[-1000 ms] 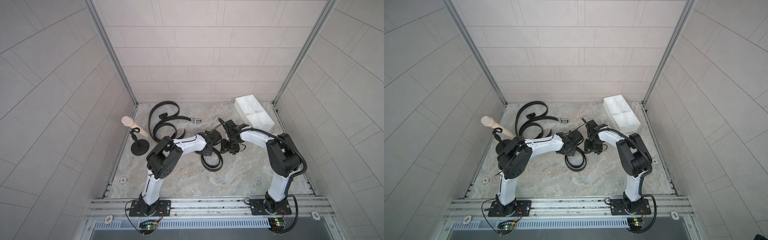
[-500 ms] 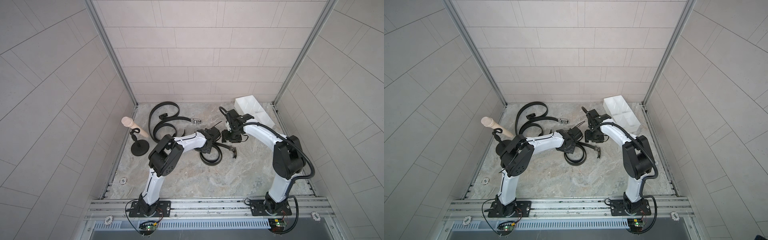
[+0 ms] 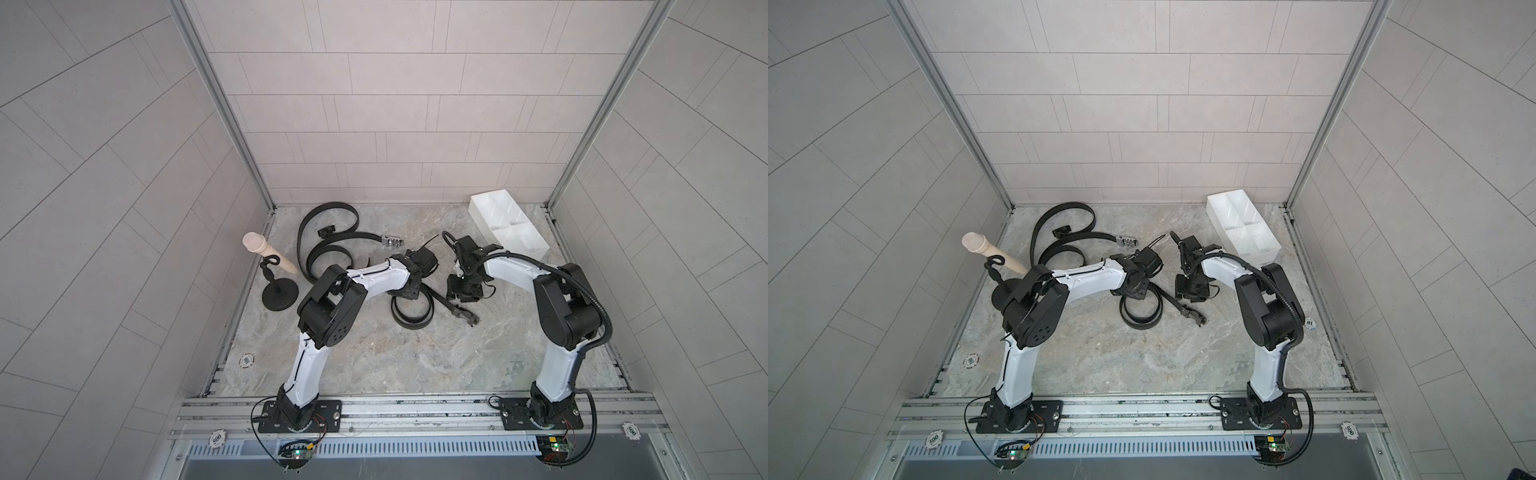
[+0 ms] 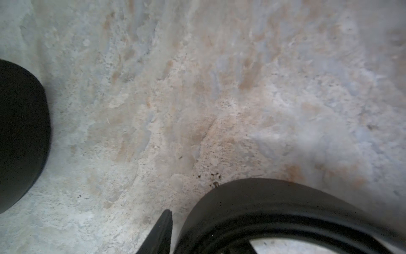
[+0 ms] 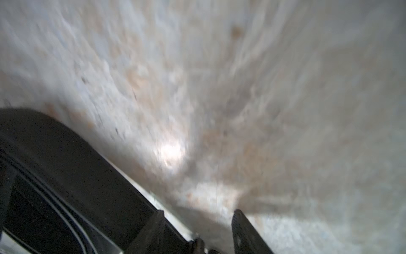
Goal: Place the belts into the storage roll
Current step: Roll the belt at the center of the board.
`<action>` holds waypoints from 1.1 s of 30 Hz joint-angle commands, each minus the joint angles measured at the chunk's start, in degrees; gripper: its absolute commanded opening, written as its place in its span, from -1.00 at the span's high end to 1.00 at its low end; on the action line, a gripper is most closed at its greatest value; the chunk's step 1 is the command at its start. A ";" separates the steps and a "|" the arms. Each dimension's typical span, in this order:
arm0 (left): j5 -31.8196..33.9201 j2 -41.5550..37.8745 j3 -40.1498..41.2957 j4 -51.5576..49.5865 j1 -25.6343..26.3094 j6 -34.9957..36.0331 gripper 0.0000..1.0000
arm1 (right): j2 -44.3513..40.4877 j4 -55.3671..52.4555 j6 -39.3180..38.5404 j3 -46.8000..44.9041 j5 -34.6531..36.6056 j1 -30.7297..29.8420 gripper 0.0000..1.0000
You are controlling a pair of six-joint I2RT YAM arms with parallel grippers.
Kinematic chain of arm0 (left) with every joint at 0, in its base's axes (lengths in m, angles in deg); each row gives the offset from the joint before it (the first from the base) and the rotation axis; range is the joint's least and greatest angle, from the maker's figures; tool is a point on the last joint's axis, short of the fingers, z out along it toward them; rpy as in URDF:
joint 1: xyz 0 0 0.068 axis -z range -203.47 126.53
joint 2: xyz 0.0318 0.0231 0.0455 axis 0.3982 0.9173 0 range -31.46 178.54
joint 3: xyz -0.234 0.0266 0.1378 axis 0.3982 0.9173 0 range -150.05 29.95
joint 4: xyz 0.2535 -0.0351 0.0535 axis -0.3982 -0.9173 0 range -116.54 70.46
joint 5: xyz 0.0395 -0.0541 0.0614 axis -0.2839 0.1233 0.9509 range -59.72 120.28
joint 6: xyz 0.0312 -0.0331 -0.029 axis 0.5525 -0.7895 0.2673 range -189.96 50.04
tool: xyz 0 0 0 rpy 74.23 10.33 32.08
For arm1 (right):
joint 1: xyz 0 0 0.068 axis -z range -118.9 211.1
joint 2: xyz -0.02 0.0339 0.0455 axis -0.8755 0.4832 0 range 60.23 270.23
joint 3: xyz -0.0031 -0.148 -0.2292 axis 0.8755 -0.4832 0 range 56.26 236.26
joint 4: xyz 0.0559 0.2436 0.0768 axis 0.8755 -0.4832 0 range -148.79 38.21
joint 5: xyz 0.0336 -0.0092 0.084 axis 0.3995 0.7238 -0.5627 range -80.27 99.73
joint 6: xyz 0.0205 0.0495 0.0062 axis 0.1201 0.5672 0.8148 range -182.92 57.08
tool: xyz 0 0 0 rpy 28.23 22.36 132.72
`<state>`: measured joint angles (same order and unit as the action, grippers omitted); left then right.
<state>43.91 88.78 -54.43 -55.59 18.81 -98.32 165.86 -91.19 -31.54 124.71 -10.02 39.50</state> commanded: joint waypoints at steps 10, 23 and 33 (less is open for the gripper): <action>-2.42 7.54 0.88 -3.21 -0.44 1.60 0.30 | -6.84 -1.41 -5.91 2.58 7.92 -2.68 -0.24; -3.87 9.34 -0.26 -3.66 -1.91 0.18 0.31 | 8.08 -0.52 -8.95 8.84 9.17 -4.09 0.17; -1.77 11.18 1.81 -7.90 -4.40 -2.90 0.33 | 3.48 -2.77 -7.61 2.49 11.59 6.21 0.97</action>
<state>41.87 92.17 -58.25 -54.33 16.65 -99.35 170.45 -86.82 -39.17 129.21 -4.27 41.09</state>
